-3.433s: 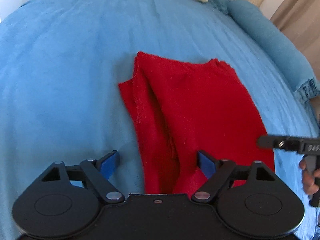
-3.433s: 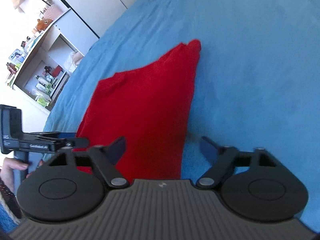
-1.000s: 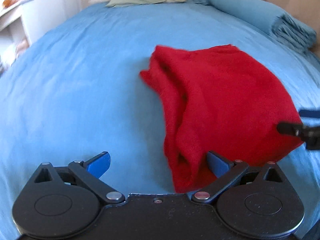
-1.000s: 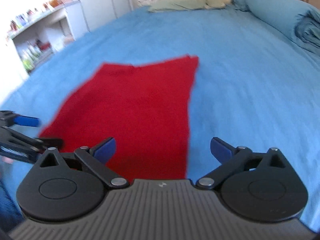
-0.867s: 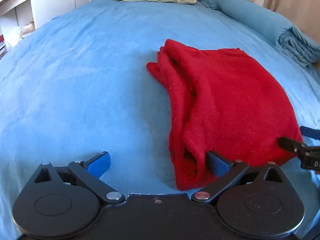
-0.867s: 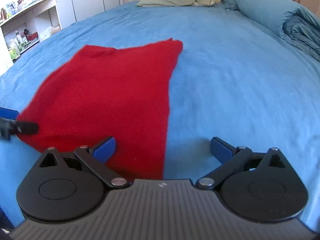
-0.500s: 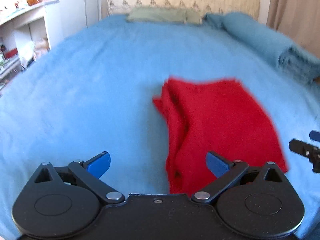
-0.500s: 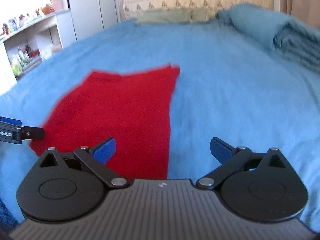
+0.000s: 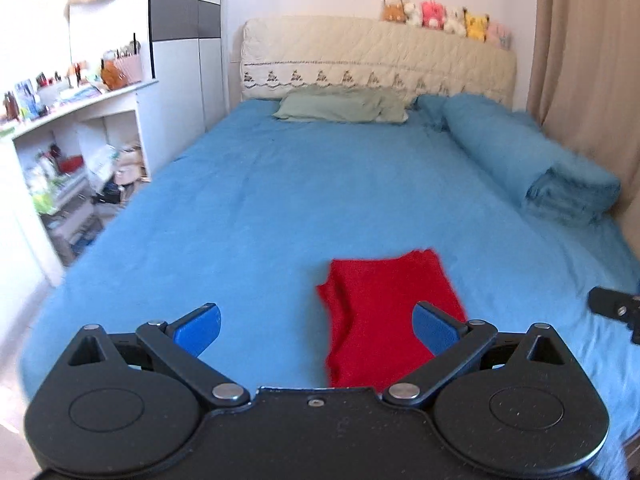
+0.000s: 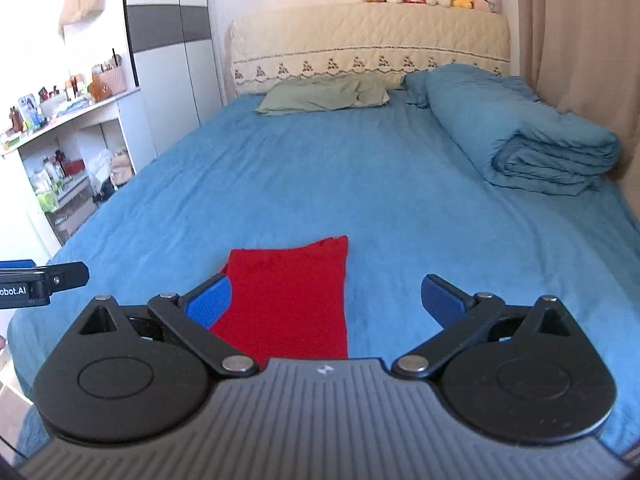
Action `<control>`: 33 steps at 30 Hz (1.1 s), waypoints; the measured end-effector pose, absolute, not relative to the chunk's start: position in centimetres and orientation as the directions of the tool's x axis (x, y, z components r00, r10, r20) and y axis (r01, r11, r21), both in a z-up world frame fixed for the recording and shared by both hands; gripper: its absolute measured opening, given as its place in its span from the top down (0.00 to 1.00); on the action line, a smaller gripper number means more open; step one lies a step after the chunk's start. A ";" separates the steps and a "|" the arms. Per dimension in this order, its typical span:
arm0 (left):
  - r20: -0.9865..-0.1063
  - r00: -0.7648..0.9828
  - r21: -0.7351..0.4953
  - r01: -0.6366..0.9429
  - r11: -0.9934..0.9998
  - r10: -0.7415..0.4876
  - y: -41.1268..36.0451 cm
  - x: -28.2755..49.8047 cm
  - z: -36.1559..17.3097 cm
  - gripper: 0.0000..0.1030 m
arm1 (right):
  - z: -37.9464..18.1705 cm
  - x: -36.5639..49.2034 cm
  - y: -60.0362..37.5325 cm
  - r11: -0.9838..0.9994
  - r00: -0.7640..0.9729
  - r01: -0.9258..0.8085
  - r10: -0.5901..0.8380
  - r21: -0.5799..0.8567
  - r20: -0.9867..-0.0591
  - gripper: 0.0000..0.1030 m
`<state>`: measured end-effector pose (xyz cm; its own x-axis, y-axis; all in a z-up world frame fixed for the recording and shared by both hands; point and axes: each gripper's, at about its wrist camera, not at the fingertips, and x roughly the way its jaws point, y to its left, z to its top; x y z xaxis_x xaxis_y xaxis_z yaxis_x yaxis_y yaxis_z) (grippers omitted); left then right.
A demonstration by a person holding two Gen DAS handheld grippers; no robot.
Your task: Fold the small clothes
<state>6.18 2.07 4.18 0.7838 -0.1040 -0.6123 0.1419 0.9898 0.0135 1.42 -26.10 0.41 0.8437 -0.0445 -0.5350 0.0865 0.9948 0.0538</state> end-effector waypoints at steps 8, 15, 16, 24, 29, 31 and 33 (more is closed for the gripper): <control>-0.659 0.748 0.022 0.119 0.993 -0.075 3.1 2.5 3.5 0.00 | 1.0 -2.7 -24.0 0.994 0.782 0.110 -0.096 -0.015 -0.616 0.00; -0.666 0.743 0.062 0.141 0.988 -0.064 2.2 0.8 2.3 0.00 | -1.3 -4.4 -23.2 0.992 0.740 0.124 -0.109 -0.025 -0.664 0.00; -0.668 0.741 0.063 0.146 0.987 -0.067 2.1 0.7 2.2 0.00 | -1.6 -4.6 -23.1 0.991 0.737 0.130 -0.110 -0.020 -0.667 0.00; -0.670 0.735 0.034 0.169 0.985 -0.103 2.0 0.6 1.7 0.00 | -2.3 -5.4 -23.3 0.988 0.720 0.152 -0.120 -0.012 -0.683 0.00; -0.665 0.741 0.049 0.172 0.984 -0.096 1.6 0.4 1.6 0.00 | -2.2 -5.4 -23.7 0.986 0.720 0.169 -0.129 -0.008 -0.682 0.00; -0.662 0.744 0.051 0.172 0.984 -0.096 1.5 0.4 1.7 0.00 | -2.1 -5.4 -23.8 0.985 0.719 0.170 -0.130 -0.009 -0.682 0.00; -0.659 0.747 0.055 0.171 0.984 -0.093 1.4 0.3 1.6 0.00 | -2.1 -5.5 -23.8 0.985 0.719 0.171 -0.129 -0.006 -0.683 0.00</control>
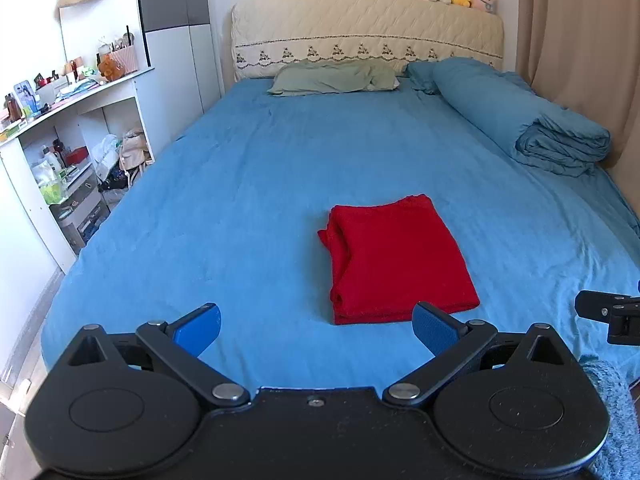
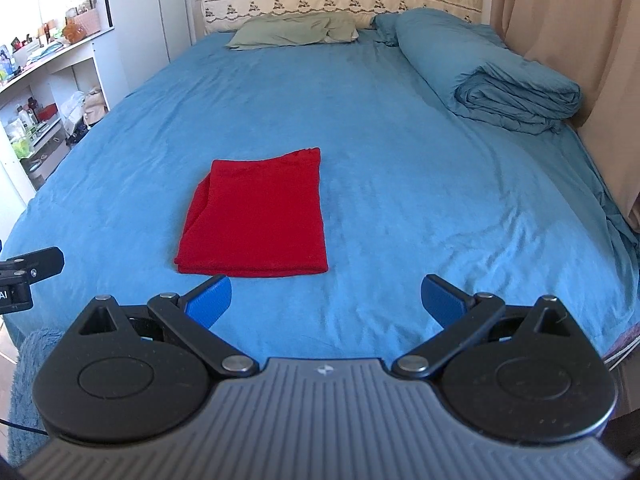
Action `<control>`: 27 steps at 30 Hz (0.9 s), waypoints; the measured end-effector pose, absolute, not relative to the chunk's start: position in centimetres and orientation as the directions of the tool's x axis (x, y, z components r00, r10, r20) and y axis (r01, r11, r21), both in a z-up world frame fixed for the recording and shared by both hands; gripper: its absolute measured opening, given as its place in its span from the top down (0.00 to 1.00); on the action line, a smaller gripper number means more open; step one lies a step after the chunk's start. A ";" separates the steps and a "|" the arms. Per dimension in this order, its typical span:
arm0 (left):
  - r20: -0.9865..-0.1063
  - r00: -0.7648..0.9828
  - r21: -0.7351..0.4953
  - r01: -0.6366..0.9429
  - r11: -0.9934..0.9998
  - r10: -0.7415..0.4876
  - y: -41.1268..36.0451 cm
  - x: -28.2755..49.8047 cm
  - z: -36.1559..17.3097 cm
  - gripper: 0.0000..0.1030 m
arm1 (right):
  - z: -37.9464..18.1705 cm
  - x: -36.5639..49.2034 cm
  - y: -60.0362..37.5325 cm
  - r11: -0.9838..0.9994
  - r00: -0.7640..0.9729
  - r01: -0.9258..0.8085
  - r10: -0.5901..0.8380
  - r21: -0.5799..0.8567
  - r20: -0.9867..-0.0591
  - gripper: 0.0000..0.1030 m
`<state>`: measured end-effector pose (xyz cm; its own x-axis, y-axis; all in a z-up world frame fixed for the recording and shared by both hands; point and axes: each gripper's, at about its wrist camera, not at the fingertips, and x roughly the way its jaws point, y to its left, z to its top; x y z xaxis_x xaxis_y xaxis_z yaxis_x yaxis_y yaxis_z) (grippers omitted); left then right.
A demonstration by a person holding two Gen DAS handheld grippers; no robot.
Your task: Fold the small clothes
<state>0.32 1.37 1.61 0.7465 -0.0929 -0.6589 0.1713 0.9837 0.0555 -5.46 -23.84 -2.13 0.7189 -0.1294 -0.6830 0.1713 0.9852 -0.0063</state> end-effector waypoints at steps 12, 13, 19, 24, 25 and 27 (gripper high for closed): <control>-0.648 0.755 0.064 0.179 0.982 -0.095 1.4 0.2 1.8 0.00 | -2.1 -5.5 -24.3 0.984 0.716 0.178 -0.127 0.004 -0.686 0.00; -0.648 0.756 0.064 0.180 0.982 -0.096 1.4 0.2 1.8 0.00 | -2.1 -5.5 -24.3 0.984 0.716 0.178 -0.127 0.004 -0.686 0.00; -0.644 0.759 0.066 0.182 0.981 -0.097 1.7 0.1 2.0 0.00 | -2.1 -5.5 -24.3 0.984 0.714 0.179 -0.125 0.008 -0.689 0.00; -0.642 0.761 0.069 0.183 0.981 -0.097 1.9 0.1 2.0 0.00 | -2.1 -5.5 -24.4 0.984 0.715 0.180 -0.124 0.009 -0.688 0.00; -0.641 0.762 0.071 0.183 0.981 -0.096 2.0 0.1 2.1 0.00 | -2.1 -5.5 -24.4 0.984 0.714 0.180 -0.125 0.009 -0.689 0.00; -0.639 0.763 0.072 0.183 0.980 -0.095 2.0 0.0 2.1 0.00 | -2.1 -5.5 -24.4 0.983 0.714 0.181 -0.125 0.009 -0.689 0.00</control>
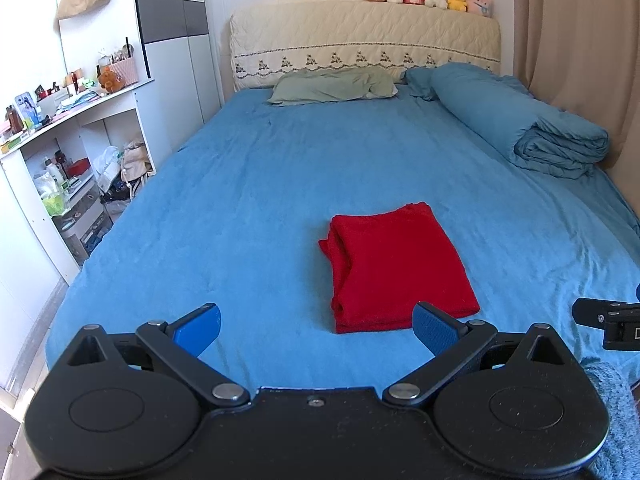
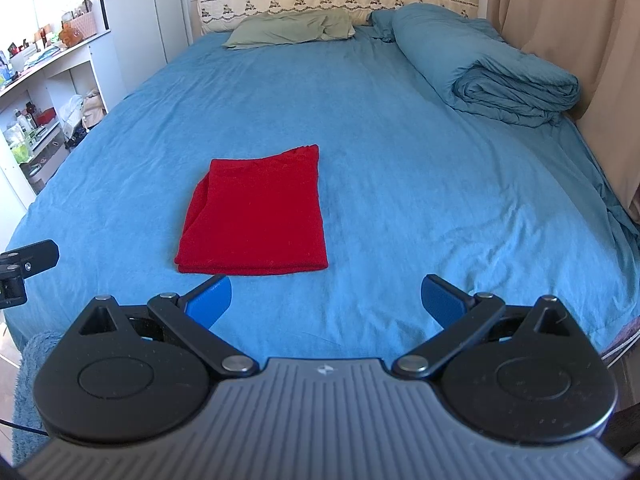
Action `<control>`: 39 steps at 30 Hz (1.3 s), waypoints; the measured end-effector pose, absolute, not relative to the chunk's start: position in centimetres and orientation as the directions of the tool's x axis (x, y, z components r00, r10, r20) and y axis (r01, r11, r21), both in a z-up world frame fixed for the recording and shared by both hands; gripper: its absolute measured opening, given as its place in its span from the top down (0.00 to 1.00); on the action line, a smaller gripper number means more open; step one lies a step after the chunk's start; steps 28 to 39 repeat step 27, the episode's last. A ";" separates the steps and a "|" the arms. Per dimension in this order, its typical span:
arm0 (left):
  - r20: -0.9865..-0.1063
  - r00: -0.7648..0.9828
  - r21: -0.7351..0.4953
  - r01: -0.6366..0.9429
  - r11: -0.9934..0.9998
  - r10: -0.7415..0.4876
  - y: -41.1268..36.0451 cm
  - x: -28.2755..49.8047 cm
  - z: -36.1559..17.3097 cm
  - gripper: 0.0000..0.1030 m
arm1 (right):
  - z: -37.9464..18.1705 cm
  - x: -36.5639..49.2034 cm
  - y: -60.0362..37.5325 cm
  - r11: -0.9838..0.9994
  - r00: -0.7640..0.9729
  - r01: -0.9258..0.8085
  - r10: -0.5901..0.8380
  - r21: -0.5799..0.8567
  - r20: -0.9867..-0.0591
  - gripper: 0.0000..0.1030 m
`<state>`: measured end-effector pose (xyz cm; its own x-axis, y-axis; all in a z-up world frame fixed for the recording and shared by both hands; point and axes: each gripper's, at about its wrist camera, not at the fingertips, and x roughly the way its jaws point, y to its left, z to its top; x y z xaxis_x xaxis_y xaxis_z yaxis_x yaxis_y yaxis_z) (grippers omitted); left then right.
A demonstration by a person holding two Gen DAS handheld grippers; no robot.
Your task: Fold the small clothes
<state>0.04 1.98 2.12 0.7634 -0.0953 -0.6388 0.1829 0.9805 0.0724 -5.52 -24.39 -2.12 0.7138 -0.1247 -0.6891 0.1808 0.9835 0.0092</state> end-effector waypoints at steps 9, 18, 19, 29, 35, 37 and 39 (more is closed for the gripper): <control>-0.633 0.769 0.084 0.181 0.980 -0.088 1.7 -0.1 2.2 0.00 | -2.1 -5.7 -24.3 0.983 0.714 0.184 -0.125 0.012 -0.689 0.00; -0.625 0.778 0.100 0.169 0.981 -0.070 1.7 -0.1 2.2 0.00 | -2.2 -5.8 -24.0 0.982 0.713 0.190 -0.128 0.015 -0.689 0.00; -0.624 0.779 0.102 0.165 0.981 -0.066 1.7 -0.1 2.2 0.00 | -2.2 -5.9 -24.0 0.982 0.713 0.191 -0.128 0.016 -0.689 0.00; -0.626 0.773 0.064 0.181 0.981 -0.102 2.2 0.1 1.9 0.00 | -2.2 -5.9 -23.9 0.981 0.711 0.194 -0.127 0.020 -0.692 0.00; -0.626 0.773 0.064 0.181 0.981 -0.102 2.2 0.1 1.9 0.00 | -2.2 -5.9 -23.9 0.981 0.711 0.194 -0.127 0.020 -0.692 0.00; -0.626 0.773 0.064 0.181 0.981 -0.102 2.2 0.1 1.9 0.00 | -2.2 -5.9 -23.9 0.981 0.711 0.194 -0.127 0.020 -0.692 0.00; -0.626 0.773 0.064 0.181 0.981 -0.102 2.2 0.1 1.9 0.00 | -2.2 -5.9 -23.9 0.981 0.711 0.194 -0.127 0.020 -0.692 0.00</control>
